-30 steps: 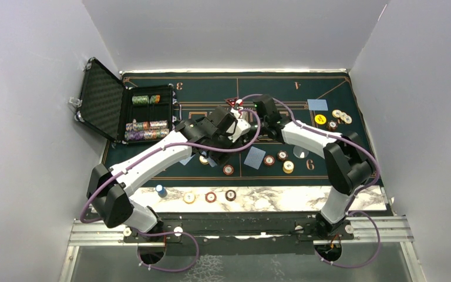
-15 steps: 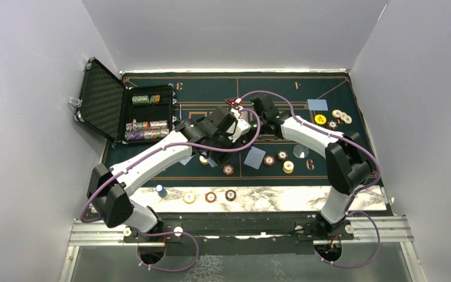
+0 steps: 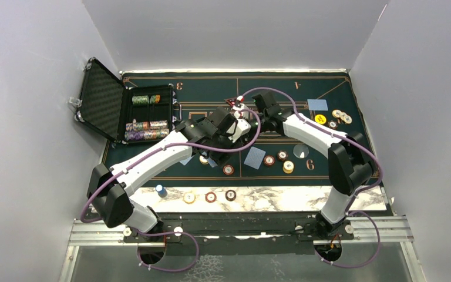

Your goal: Distribute texas hold em gaming equipment

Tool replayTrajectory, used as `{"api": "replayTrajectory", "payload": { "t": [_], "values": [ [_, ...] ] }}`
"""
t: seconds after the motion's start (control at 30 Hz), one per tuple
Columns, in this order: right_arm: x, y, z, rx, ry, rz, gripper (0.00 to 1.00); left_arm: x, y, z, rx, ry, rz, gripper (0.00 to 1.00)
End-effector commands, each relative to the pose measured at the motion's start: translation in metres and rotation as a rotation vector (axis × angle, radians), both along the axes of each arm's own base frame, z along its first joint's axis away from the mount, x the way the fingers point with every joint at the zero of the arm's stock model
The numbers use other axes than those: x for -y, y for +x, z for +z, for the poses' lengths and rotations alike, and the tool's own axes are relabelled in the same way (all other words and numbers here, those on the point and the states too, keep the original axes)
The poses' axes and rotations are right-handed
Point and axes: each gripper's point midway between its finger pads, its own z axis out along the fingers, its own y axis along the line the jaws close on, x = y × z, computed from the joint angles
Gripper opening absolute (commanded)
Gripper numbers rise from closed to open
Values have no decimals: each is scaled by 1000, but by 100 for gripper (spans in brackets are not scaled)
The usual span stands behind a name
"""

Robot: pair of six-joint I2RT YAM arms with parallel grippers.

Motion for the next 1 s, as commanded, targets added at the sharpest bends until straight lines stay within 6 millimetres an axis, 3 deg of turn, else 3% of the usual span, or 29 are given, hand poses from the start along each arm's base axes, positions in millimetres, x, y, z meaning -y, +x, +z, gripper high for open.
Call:
{"api": "replayTrajectory", "payload": {
  "t": [0.0,0.17,0.33,0.5,0.63,0.87,0.97],
  "values": [
    [17,13,-8,47,-81,-61,57,5,3,20,52,-57,-12,0],
    [22,17,-3,54,-73,-71,58,4,2,20,54,-56,-13,0],
    [31,26,10,78,-47,-97,68,4,3,19,52,-55,-13,0],
    [35,15,30,55,60,-82,76,5,4,20,54,-54,-13,0],
    [30,2,36,-17,165,-60,65,7,4,20,53,-53,-18,0],
    [28,3,41,-39,193,-59,42,7,4,19,50,-50,-23,0],
    [29,2,39,-42,185,-57,38,6,4,18,50,-46,-23,0]
  ]
}}
